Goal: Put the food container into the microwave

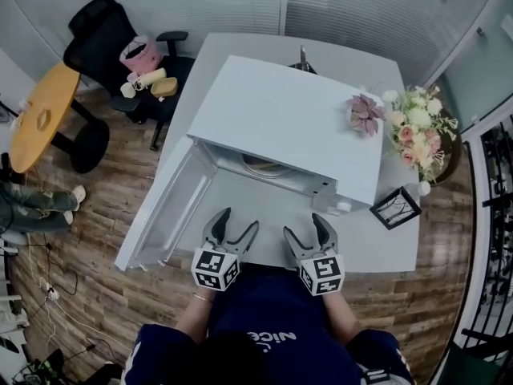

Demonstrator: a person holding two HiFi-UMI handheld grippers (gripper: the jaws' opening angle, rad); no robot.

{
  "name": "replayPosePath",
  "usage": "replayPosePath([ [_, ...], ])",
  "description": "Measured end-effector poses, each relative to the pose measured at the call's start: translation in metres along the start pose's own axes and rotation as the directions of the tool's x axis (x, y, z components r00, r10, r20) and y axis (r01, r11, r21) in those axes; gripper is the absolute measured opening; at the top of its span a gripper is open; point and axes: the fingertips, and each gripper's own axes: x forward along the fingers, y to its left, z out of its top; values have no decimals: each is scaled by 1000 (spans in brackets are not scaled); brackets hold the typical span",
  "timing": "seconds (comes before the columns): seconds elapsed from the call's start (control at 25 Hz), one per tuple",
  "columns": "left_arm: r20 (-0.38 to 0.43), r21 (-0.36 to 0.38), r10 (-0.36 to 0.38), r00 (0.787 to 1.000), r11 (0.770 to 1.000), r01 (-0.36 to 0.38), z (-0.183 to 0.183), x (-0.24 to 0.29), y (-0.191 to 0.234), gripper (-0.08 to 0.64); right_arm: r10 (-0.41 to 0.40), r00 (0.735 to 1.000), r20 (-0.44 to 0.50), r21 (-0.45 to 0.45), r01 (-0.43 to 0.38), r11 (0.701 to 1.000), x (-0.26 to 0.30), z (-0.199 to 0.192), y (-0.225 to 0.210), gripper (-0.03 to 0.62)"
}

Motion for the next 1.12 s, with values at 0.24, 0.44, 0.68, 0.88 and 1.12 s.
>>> replayPosePath([
  [0.24,11,-8,-8,1000,1000,8,-3,-8,-14,321,29,1000,10,-33,-29,999,2,5,5,334],
  [0.44,35,1,-21,999,1000,21,4,-8,-18,166,54,998,35,-65,-52,997,1,12,9,264],
  [0.68,78,22,-59,995,998,58,12,-10,-26,12,91,995,44,-111,-86,990,4,17,16,125],
  [0.88,76,6,-38,996,999,37,12,-9,-19,3,81,995,59,-113,-74,991,4,21,12,11],
  [1.12,73,6,-62,995,998,62,14,-5,-19,3,93,995,47,-126,-87,988,8,24,17,9],
])
